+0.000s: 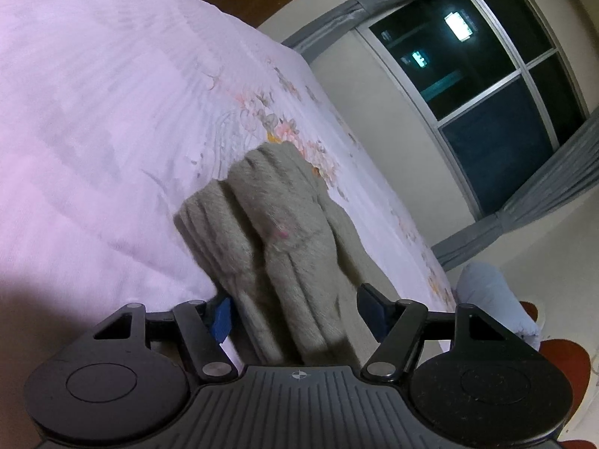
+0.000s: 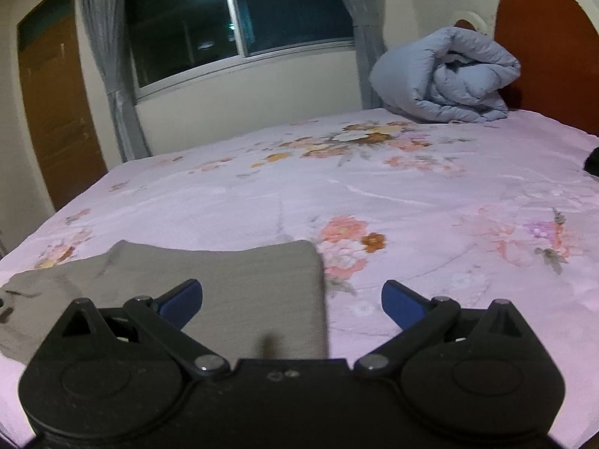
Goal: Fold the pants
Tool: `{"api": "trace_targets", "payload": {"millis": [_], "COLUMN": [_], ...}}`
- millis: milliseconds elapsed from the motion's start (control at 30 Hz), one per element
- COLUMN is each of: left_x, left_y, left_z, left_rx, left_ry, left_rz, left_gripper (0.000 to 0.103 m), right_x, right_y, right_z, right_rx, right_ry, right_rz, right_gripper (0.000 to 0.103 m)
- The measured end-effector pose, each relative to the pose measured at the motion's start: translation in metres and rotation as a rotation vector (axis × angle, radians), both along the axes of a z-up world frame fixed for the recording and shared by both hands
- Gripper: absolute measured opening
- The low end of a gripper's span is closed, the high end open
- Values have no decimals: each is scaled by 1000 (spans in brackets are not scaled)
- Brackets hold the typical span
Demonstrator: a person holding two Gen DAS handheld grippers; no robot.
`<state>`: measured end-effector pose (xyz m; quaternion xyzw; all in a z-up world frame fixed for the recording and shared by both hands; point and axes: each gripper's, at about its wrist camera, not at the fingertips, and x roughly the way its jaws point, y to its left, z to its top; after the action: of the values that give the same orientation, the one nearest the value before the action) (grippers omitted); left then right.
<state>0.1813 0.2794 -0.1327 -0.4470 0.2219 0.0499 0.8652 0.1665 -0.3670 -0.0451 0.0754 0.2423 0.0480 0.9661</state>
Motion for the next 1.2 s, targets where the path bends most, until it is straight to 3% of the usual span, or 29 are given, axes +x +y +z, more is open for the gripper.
{"api": "trace_targets", "payload": {"millis": [33,67,100,167,333,600,733,800,833,1133,1200], "left_x": [2,2,5,-3,-17,-18,-19,-21,-22,-20,-21], "left_y": [0,-1,-1,3,-6,-11,-11,-12,-14,-15,-14], "left_z": [0,1,2,3,27,68,76,77,78,75,75], "left_rx": [8,32,69,29,84,148,180,185,199,197,199], "left_ry": [3,21,67,43,5,-27,-22,-25,-25,-22,-19], "left_rz": [-4,-11,-22,-37,-34,-86,-112,-125,-128,-116,-117], "left_gripper": [67,43,34,24,20,20,20,20,20,20,20], "right_x": [1,2,3,6,10,18,21,28,26,27,19], "right_y": [4,8,12,23,70,165,194,213,216,218,216], "right_z": [-1,-3,-4,-5,-7,-15,-27,-47,-51,-51,-38], "right_rx": [3,4,10,27,36,-69,-153,-263,-276,-273,-265], "right_ry": [9,16,22,32,46,65,87,182,169,172,104], "right_rz": [8,12,18,38,154,355,378,389,385,359,330], "right_gripper": [97,97,97,97,96,96,97,97,97,97,95]}}
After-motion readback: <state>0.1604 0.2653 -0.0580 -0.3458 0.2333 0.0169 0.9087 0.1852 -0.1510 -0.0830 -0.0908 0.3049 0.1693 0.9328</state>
